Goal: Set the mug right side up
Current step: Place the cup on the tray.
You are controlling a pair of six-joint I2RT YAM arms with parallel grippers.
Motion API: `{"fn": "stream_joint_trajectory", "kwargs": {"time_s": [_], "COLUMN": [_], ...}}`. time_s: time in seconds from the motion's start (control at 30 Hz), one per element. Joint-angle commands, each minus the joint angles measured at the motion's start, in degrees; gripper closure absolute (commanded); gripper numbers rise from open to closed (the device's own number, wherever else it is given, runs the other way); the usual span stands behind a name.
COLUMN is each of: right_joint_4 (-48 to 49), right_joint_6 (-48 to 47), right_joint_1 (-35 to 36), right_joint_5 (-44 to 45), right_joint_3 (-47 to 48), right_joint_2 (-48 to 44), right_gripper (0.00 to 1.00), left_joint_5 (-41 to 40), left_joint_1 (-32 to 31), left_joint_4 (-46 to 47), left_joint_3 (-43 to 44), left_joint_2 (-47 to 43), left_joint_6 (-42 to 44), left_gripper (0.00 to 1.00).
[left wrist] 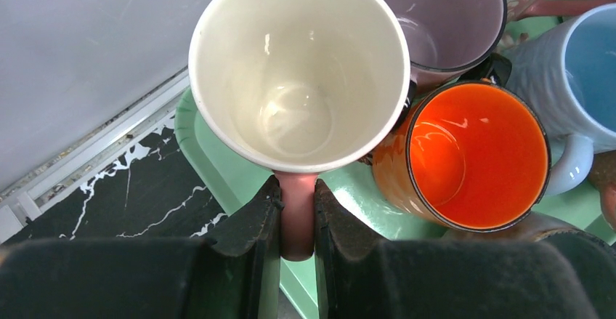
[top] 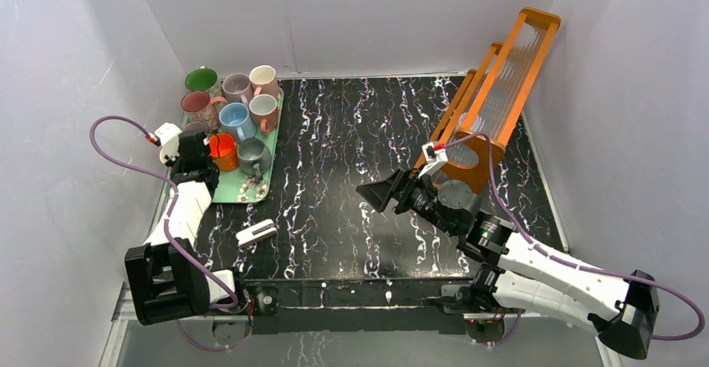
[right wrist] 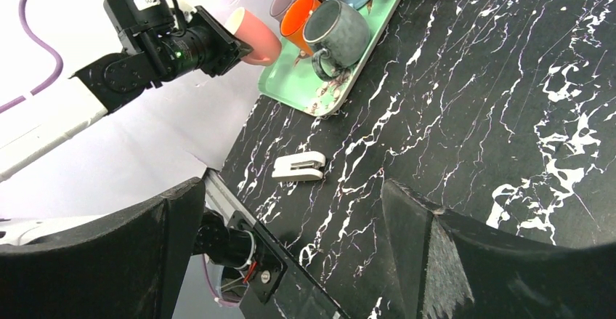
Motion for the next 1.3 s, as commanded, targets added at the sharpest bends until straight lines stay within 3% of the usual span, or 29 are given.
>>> {"fn": "stream_joint_trajectory", "kwargs": {"time_s": [0.0, 0.37, 0.53, 0.77, 0.97, 1.1, 1.27], "right_joint_4": [-0.06, -1.38, -1.76, -12.04, -16.69, -22.34, -26.58], "right_joint_6": [-0.75, -2.43, -3.48, -10.6, -12.89, -13.54, -12.38], "right_joint_1": [0.02, 0.02, 0.01, -0.05, -0.04, -0.05, 0.01], "right_joint_5": [0.44, 3.59, 2.17, 2.13, 5.91, 7.86, 7.52], "right_joint_3": [2.87, 4.7, 6.05, 12.92, 16.96, 21.37, 23.95], "right_joint_2": [-1.58, -1.36, 0.65, 2.95, 3.93, 6.73, 7.0], "right_gripper": [0.01, 0.01, 0.01, 0.01, 0.01, 0.01, 0.01], "left_joint_5": [-2.08, -1.43, -1.19, 3.65, 19.11, 29.86, 40.58], "left_joint_1": [0.39, 0.38, 0.37, 0.37, -0.13, -1.96, -10.73], "left_joint_4": [6.61, 3.63, -3.1, -9.98, -10.93, -10.93, -10.97], "left_joint_3": [-2.1, -4.11, -1.37, 2.93, 5.19, 6.9, 9.55], "left_joint_2": [0.36, 2.89, 0.22, -7.7, -12.56, -13.65, -15.28], "left_joint_6": [-0.87, -5.41, -7.21, -5.81, -6.51, -6.17, -1.95], "left_gripper": [1.0, 1.0, 0.69, 0.47, 0.27, 0.04, 0.02]}}
